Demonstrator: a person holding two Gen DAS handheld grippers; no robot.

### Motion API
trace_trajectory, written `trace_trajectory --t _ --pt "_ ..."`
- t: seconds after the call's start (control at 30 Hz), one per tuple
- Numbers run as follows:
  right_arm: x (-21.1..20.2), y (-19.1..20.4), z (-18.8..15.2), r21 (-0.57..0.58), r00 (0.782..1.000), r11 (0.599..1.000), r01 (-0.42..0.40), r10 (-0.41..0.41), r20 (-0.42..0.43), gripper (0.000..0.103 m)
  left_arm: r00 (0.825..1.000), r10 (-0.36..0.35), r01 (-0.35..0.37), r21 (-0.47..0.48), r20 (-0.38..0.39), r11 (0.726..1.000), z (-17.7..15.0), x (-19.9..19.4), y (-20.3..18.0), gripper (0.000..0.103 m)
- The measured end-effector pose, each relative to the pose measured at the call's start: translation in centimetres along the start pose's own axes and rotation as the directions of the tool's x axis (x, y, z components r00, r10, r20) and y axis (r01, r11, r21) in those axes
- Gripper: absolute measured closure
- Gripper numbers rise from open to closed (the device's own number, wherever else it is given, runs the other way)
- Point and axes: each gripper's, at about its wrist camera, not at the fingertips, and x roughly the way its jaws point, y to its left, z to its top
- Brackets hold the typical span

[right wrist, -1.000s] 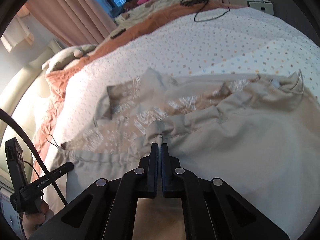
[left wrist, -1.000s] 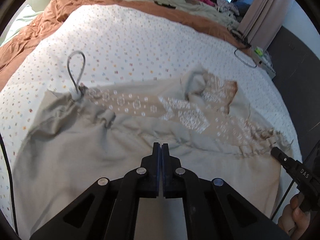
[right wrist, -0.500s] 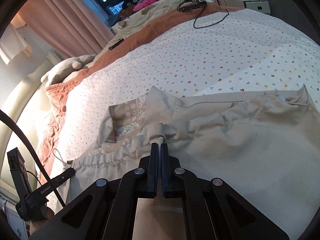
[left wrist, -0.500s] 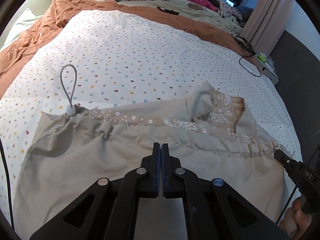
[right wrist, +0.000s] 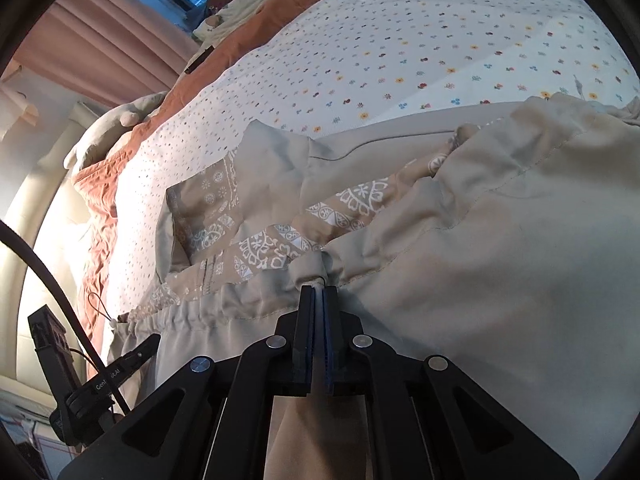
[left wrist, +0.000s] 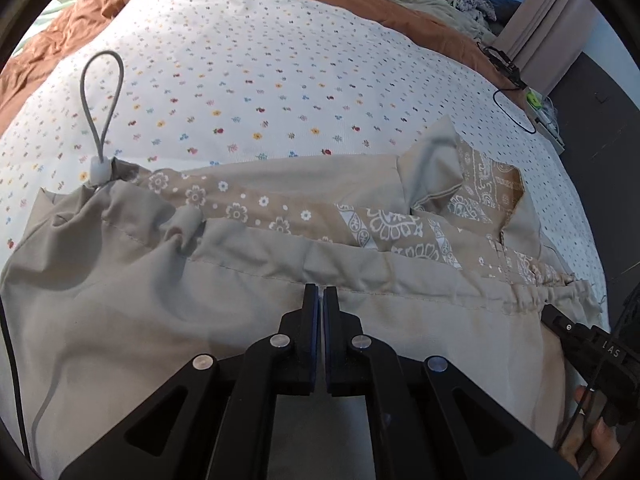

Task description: Fold large clothes

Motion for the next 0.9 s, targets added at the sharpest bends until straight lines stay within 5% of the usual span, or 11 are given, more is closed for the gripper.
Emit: trace_trajectory --t 0.03,0.13,0.2,0.33,0.9 --pt "-0.4 0.0 0.2 0.001 1.000 1.000 -0.013 0.013 0.002 0.088 1.000 -0.009 0.009 -0.007 -0.009 1.000 0.0 -0.1 0.2 0.098" --pt "-1.7 0.6 -0.7 -0.010 0.997 0.997 -0.070 0.070 0.017 0.033 0.999 -0.020 0.019 -0.031 -0.027 0.999 -0.3 -0.9 0.6 0.096" --pt "-2.5 1.1 -1.2 -0.023 0.998 0.998 -0.060 0.061 0.025 0.032 0.999 -0.024 0.024 -0.032 -0.024 0.999 -0.7 -1.9 0.4 0.090" --pt "-4.2 0.9 -2.5 -0.021 0.997 0.998 -0.064 0.065 0.032 0.032 0.997 -0.074 0.075 -0.020 0.017 0.997 -1.6 -4.6 0.1 0.020" --pt "-12.4 3.4 -9.3 -0.144 0.995 0.989 0.021 -0.006 0.102 0.032 0.978 -0.095 0.106 -0.052 0.184 0.993 -6.2 -15.6 4.4 0.019"
